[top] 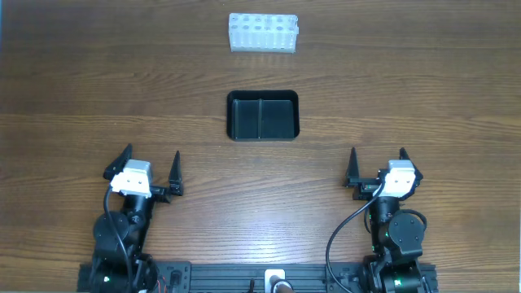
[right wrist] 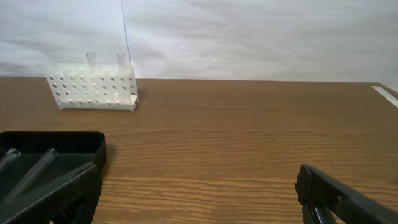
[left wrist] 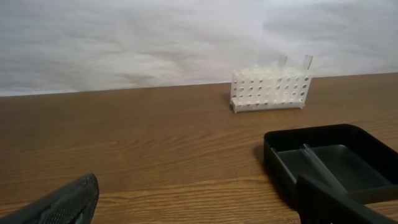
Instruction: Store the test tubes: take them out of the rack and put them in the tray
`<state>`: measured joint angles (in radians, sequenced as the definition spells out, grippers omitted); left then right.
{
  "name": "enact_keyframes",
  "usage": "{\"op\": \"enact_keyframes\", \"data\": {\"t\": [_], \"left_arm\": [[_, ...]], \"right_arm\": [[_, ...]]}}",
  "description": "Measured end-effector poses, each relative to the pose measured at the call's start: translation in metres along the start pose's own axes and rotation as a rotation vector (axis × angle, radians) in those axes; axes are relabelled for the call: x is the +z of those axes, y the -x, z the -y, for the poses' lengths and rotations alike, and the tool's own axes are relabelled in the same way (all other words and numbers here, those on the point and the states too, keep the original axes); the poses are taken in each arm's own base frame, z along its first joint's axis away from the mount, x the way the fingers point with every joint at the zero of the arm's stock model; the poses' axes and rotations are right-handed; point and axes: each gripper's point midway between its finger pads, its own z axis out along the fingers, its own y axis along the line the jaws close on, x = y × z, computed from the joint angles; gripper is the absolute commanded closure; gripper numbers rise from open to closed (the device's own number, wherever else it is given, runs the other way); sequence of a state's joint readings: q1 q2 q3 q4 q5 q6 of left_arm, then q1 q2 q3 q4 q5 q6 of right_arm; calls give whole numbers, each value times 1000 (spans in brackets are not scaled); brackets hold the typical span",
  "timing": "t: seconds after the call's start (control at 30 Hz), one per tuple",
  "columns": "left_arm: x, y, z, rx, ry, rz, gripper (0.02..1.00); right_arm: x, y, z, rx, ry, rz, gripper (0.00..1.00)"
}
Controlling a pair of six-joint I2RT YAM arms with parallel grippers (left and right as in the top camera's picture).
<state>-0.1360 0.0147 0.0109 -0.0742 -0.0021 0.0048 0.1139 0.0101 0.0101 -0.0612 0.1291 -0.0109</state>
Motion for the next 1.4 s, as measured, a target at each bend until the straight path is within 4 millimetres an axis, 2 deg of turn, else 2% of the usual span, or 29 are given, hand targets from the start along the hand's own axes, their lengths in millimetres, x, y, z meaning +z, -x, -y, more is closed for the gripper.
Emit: {"op": "enact_keyframes", "data": {"t": [0.73, 1.03, 1.17, 1.3, 1.4], "left_arm": [[0, 0, 0, 0, -1, 0, 18], [0, 0, 1, 0, -3, 0, 18], [0, 0, 1, 0, -3, 0, 18], [0, 0, 1, 0, -3, 0, 20], [0, 0, 1, 0, -3, -1, 18]], "right_arm": [[1, -2, 0, -18, 1, -12, 9], [3, 18, 1, 13, -6, 65, 9], [9, 22, 1, 14, -11, 49, 9], [22, 44, -1, 12, -6, 35, 9], [42, 67, -9, 11, 25, 24, 9]]}}
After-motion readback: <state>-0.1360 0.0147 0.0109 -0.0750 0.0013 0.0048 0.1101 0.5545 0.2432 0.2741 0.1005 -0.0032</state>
